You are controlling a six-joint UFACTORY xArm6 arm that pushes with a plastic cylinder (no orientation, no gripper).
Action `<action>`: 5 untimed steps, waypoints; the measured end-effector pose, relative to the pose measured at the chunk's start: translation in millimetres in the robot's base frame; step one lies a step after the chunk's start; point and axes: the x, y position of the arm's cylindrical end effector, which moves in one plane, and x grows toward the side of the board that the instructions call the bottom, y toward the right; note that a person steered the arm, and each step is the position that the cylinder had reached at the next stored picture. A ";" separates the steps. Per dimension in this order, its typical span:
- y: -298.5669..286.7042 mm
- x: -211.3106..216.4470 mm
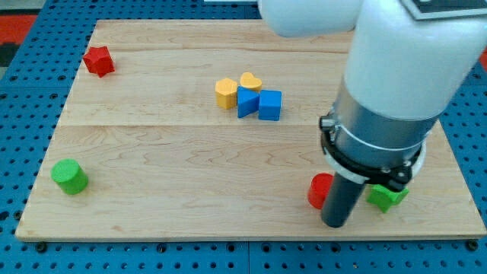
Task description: Slide the green circle to the top left of the red circle
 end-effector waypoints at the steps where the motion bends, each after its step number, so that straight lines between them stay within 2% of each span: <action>1: 4.0 12.8; 2: -41.2 21.9; 4: -273.8 19.0; 5: -355.6 -3.6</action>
